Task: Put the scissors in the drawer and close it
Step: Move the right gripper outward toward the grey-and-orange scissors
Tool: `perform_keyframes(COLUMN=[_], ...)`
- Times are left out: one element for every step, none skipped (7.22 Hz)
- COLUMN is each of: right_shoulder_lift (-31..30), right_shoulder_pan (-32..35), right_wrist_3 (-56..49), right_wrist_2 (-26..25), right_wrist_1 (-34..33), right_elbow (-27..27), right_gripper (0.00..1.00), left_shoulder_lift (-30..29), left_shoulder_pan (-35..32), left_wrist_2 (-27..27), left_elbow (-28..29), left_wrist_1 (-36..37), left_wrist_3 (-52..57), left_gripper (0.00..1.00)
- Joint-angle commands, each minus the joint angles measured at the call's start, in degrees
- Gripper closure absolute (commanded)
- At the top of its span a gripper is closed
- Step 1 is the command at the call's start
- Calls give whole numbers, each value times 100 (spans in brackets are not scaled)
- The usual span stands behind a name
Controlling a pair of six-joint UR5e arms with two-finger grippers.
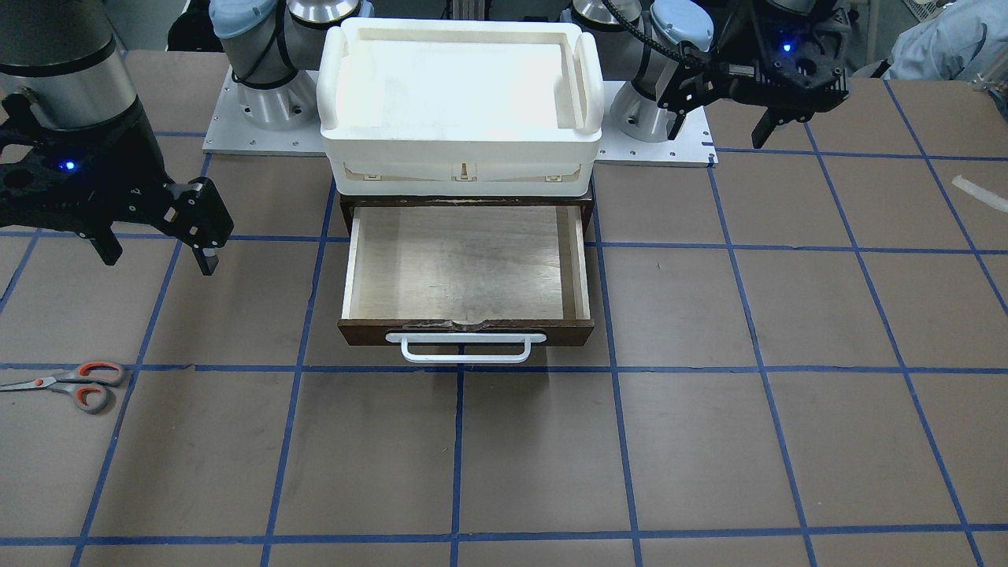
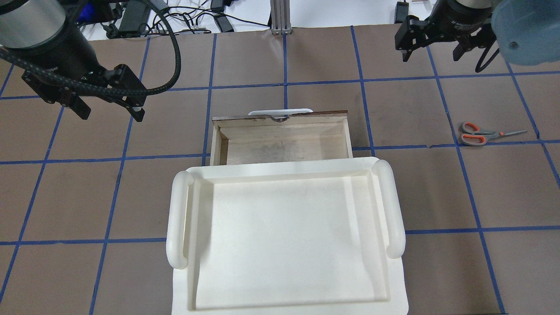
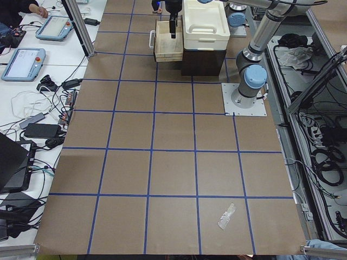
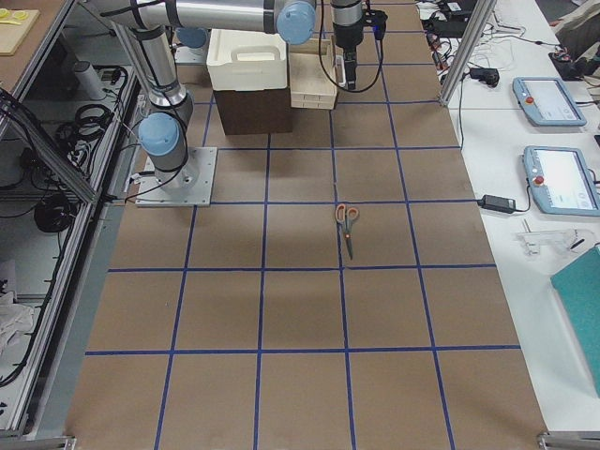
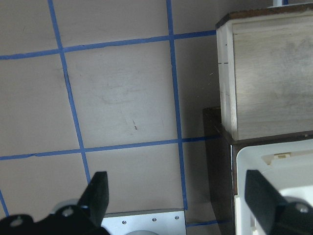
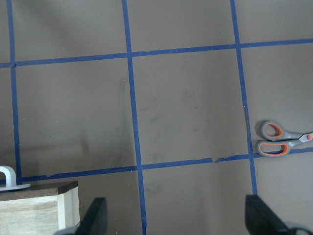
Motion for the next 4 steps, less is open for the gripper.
perform_keyframes(right_shoulder_lift=[0,0,8,95], right_shoulder_pan=[8,8,-27,-218], right_wrist_3=[0,0,-26,191], right_wrist_2=[-15,-7,-76,-164], right_wrist_1=[14,5,170,155], right_elbow=[6,14,15,-3], right_gripper=[0,0,0,0], left_shoulder_lift=[5,5,5,5], left_shoulder_pan=[0,0,0,0], left_wrist_2=[-2,-2,-2,-2], left_elbow=[0,0,0,0], left_wrist_1=[-1,-1,-1,-18], left_wrist_3=[0,0,0,0], left_gripper=[0,0,0,0])
